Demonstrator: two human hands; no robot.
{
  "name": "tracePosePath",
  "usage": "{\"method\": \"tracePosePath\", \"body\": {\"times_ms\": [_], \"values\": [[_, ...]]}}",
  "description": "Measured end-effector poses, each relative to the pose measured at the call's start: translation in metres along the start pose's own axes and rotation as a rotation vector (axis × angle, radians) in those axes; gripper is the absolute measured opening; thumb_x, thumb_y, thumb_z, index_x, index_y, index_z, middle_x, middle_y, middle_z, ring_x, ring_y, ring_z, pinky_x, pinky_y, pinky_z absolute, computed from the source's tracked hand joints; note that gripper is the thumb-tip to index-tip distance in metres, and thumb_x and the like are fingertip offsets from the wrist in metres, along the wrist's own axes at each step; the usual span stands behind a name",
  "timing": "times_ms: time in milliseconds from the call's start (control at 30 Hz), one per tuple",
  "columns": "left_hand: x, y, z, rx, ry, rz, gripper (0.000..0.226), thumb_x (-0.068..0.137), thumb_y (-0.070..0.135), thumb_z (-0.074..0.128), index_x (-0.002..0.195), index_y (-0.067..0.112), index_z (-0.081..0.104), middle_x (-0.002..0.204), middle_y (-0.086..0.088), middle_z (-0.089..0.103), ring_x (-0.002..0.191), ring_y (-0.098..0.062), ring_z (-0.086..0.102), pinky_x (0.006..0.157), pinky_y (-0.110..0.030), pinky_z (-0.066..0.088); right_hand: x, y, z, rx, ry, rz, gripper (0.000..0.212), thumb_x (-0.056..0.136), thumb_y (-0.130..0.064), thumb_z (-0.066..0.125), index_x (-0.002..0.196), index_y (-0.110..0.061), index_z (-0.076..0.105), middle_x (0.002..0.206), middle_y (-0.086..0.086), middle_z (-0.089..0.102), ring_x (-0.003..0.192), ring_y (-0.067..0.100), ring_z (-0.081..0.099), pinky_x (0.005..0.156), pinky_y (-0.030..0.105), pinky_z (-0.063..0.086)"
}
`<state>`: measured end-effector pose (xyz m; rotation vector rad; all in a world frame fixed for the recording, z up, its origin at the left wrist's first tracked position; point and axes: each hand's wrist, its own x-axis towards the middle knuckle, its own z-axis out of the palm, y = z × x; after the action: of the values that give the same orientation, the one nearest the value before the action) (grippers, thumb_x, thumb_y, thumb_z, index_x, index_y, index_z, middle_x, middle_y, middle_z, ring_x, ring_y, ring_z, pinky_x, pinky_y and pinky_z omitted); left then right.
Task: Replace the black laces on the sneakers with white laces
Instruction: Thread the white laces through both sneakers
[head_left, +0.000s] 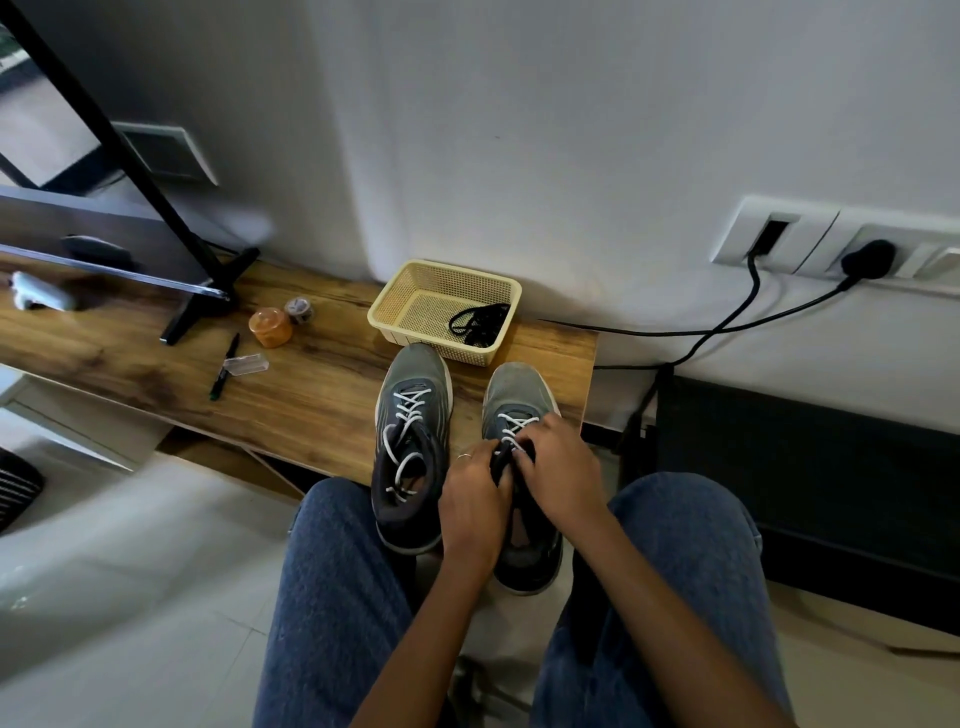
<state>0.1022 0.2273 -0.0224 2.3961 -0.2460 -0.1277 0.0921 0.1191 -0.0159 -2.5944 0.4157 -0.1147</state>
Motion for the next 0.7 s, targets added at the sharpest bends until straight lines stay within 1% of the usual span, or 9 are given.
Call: {"method": "tracePosePath", "body": {"times_ms": [100, 200, 267, 333, 367, 433, 533, 600, 700], "values": [[0.001, 0.002, 0.0, 0.029, -0.023, -0.015, 0.028, 0.094, 0.018, 0.05, 0.122, 0.021, 0.057, 0.106, -0.004, 0.063, 0.097, -0.024, 0.06, 0.074, -0.033, 0.045, 0.002, -0.001, 0.002, -0.035, 0.061, -0.043, 0.017, 0.095, -0.027, 0.051, 0.098, -0.015, 0.062, 0.104, -0.001, 0.054, 0.093, 0.018, 0.054, 0.067, 0.027, 0.041], [0.0, 0.003, 0.001, 0.04, -0.013, -0.018, 0.029, 0.095, 0.015, 0.046, 0.122, 0.02, 0.056, 0.103, -0.003, 0.065, 0.095, -0.023, 0.062, 0.073, -0.033, 0.046, -0.001, 0.001, 0.004, 0.082, 0.084, -0.041, 0.008, 0.091, -0.021, 0.054, 0.086, -0.015, 0.057, 0.093, 0.0, 0.054, 0.085, 0.02, 0.053, 0.065, 0.033, 0.045], [0.0, 0.001, 0.005, 0.004, -0.01, -0.057, 0.026, 0.097, 0.016, 0.042, 0.118, 0.023, 0.056, 0.093, 0.006, 0.062, 0.088, -0.015, 0.061, 0.066, -0.027, 0.041, -0.005, 0.003, 0.007, 0.193, 0.114, -0.02, 0.009, 0.086, -0.017, 0.057, 0.078, -0.017, 0.053, 0.084, -0.002, 0.052, 0.076, 0.016, 0.051, 0.063, 0.034, 0.045], [0.0, 0.001, 0.006, -0.017, -0.017, -0.108, 0.025, 0.1, 0.018, 0.036, 0.113, 0.026, 0.056, 0.08, 0.014, 0.053, 0.074, -0.001, 0.053, 0.059, -0.019, 0.032, -0.009, 0.003, 0.007, 0.28, 0.141, -0.008, 0.013, 0.082, -0.012, 0.06, 0.074, -0.017, 0.052, 0.08, -0.003, 0.052, 0.071, 0.014, 0.05, 0.063, 0.033, 0.045], [-0.001, 0.001, 0.007, 0.004, -0.01, -0.088, 0.026, 0.1, 0.018, 0.035, 0.114, 0.025, 0.055, 0.081, 0.013, 0.054, 0.074, -0.001, 0.053, 0.059, -0.019, 0.032, -0.01, 0.003, 0.006, 0.305, 0.147, -0.005, 0.013, 0.082, -0.011, 0.061, 0.073, -0.016, 0.052, 0.078, -0.003, 0.053, 0.071, 0.014, 0.051, 0.064, 0.034, 0.045], [0.0, -0.002, 0.008, 0.027, -0.009, -0.073, 0.027, 0.1, 0.018, 0.034, 0.116, 0.025, 0.055, 0.089, 0.009, 0.058, 0.083, -0.013, 0.058, 0.064, -0.026, 0.033, -0.008, 0.001, 0.003, 0.316, 0.127, 0.011, 0.011, 0.084, -0.014, 0.059, 0.074, -0.016, 0.054, 0.078, -0.003, 0.054, 0.073, 0.014, 0.053, 0.067, 0.036, 0.047], [0.004, -0.001, 0.006, 0.01, -0.027, -0.092, 0.025, 0.099, 0.016, 0.033, 0.112, 0.023, 0.054, 0.09, 0.005, 0.057, 0.087, -0.02, 0.058, 0.065, -0.029, 0.032, 0.005, 0.002, -0.002, 0.218, 0.075, 0.077, 0.015, 0.092, -0.027, 0.053, 0.084, -0.018, 0.061, 0.085, -0.004, 0.062, 0.083, 0.016, 0.056, 0.076, 0.037, 0.045], [0.004, -0.001, 0.005, 0.04, -0.032, -0.065, 0.03, 0.097, 0.011, 0.035, 0.122, 0.017, 0.052, 0.106, -0.005, 0.062, 0.095, -0.025, 0.06, 0.071, -0.032, 0.039, 0.02, 0.005, -0.002, 0.158, 0.076, 0.107, 0.014, 0.092, -0.03, 0.054, 0.088, -0.021, 0.064, 0.089, -0.006, 0.065, 0.089, 0.015, 0.055, 0.08, 0.038, 0.045], [0.003, 0.001, 0.004, 0.048, -0.043, -0.031, 0.038, 0.096, 0.007, 0.037, 0.132, 0.011, 0.049, 0.119, -0.01, 0.06, 0.103, -0.028, 0.058, 0.079, -0.035, 0.043, 0.041, 0.003, -0.002, 0.109, 0.001, 0.121, 0.01, 0.087, -0.026, 0.062, 0.083, -0.02, 0.069, 0.087, -0.003, 0.067, 0.085, 0.015, 0.06, 0.075, 0.038, 0.051]]}}
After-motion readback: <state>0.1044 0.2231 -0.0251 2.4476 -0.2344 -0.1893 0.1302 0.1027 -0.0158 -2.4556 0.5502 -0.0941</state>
